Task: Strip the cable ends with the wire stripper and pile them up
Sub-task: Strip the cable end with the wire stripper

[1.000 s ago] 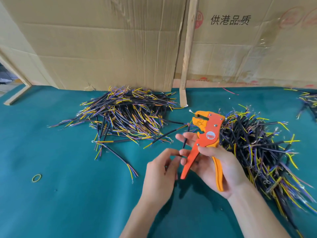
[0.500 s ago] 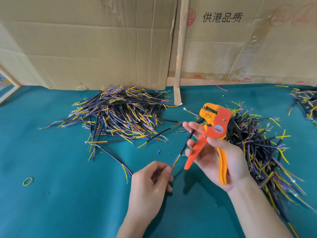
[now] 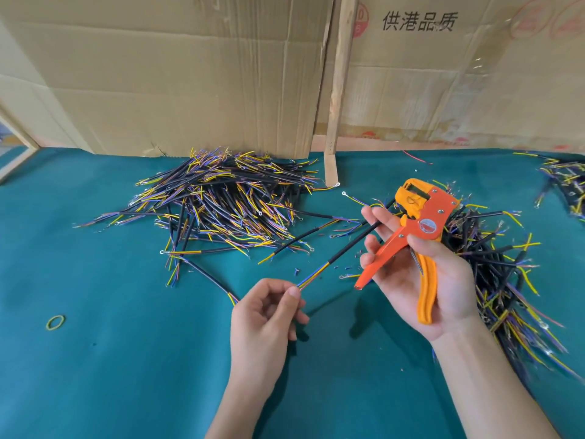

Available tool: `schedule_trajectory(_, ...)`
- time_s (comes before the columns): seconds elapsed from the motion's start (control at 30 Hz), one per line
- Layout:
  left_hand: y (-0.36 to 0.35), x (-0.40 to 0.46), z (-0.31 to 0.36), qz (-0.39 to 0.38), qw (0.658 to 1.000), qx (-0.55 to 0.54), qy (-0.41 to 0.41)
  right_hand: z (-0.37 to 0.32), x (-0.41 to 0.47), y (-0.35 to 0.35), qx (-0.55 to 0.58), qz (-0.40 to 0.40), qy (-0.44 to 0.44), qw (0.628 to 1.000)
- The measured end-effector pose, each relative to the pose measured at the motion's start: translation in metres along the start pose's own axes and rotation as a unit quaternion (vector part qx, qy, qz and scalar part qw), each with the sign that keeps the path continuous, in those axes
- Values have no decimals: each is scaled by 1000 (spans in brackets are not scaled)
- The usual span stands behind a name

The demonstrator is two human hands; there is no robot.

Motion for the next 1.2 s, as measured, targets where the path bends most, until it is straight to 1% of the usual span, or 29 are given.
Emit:
schedule_trajectory(0.1,-4,-2,-1,-9,999,33,0,-2,0,-1,1,-7,6,1000)
schedule_trajectory(0.23,-8,-4,1,-38,991,120,-44,-2,-1,-3,-3,-22,1,1000)
schedule_trajectory(0.33,-10,-8,4,-89,985,133,-56,-3,-1,-5,-6,-33,-4,999)
schedule_trajectory(0.43,-13,-12,5,-153,970,169,-81,-1,-1,-8,-15,-54,-16,998)
schedule_trajectory(0.53,-15,-12,4,-181,963,185,-74,4,-1,-11,-32,-75,-37,996)
schedule_trajectory(0.67,-23,-8,12,-234,965,122,-18,7,-4,-14,-50,-105,-71,991)
schedule_trajectory(0.83,-32,8,31,-248,968,42,-13,4,-6,-18,-79,-123,-76,986)
schedule_trajectory(0.9,-32,10,31,-230,973,10,5,1,-6,-19,-93,-117,-63,987)
schedule_trajectory(1.0,-28,11,25,-210,977,-6,27,-3,-4,-15,-105,-79,-36,991)
schedule_trajectory(1.1,-24,8,18,-207,978,-9,33,-2,-4,-13,-114,-66,-38,991)
schedule_trajectory(1.2,-23,7,19,-205,978,-37,31,2,-4,-15,-121,-61,-51,990)
Point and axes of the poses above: each hand's wrist, its own x-axis towards the middle knuckle, its own y-axis out of the back of the hand, z = x × y, the point moved 2 cm from there along x, towards the middle knuckle, and after that the axes turned 5 degrees about y, right-handed, at the moved point
